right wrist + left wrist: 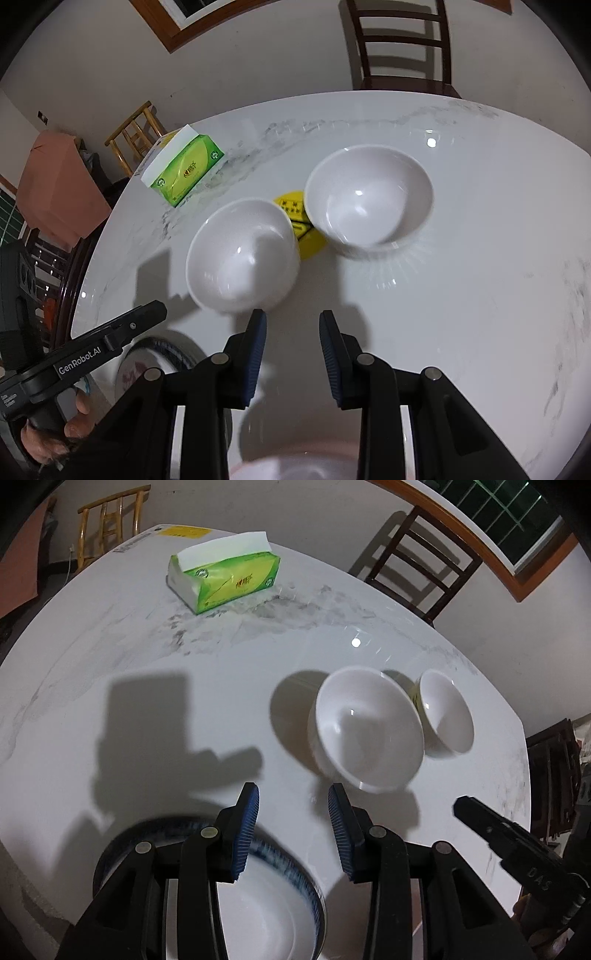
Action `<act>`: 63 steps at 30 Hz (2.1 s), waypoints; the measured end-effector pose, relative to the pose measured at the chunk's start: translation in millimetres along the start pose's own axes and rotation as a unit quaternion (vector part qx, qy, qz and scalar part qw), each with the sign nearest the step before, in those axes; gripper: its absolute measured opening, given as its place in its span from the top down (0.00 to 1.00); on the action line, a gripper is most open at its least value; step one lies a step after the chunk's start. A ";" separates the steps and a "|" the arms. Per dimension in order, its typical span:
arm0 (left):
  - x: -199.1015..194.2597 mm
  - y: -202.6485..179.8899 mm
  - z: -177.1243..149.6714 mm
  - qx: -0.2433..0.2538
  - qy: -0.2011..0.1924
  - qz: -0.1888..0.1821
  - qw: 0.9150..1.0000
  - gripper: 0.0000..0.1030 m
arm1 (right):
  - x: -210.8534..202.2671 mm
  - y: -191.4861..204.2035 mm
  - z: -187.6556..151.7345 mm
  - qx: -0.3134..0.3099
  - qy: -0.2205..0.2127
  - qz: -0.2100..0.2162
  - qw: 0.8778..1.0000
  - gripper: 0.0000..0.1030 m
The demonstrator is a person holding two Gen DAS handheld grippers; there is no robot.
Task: Organize plates and bowls
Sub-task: 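Move both grippers to the white Rabbit bowl and grasp its rim, then carry the Rabbit bowl with both grippers and lower it into the pink bowl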
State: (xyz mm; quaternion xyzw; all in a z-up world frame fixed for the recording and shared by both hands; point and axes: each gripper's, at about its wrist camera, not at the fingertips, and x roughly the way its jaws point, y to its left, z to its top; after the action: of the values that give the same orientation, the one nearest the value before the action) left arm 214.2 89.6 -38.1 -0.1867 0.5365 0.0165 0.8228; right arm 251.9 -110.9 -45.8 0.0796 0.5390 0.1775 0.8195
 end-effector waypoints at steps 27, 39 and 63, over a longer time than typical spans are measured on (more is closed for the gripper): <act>69.2 -15.6 38.5 0.022 0.021 -0.009 0.999 0.90 | 71.7 4.6 34.5 -0.021 0.053 -0.015 0.998 0.83; 57.4 -30.5 25.3 0.041 0.024 0.001 0.999 0.90 | 50.0 -0.6 22.1 -0.008 0.047 -0.016 0.999 0.85; -18.2 -86.7 -27.3 0.088 -0.006 -0.018 0.996 0.90 | -61.9 -14.8 -30.9 -0.003 -0.016 -0.020 1.000 0.85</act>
State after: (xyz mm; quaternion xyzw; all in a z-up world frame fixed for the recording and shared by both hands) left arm 202.3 3.3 -6.5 -0.1231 0.5276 -0.0448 0.8394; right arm 204.8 -149.8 -10.1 0.0691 0.5270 0.1609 0.8316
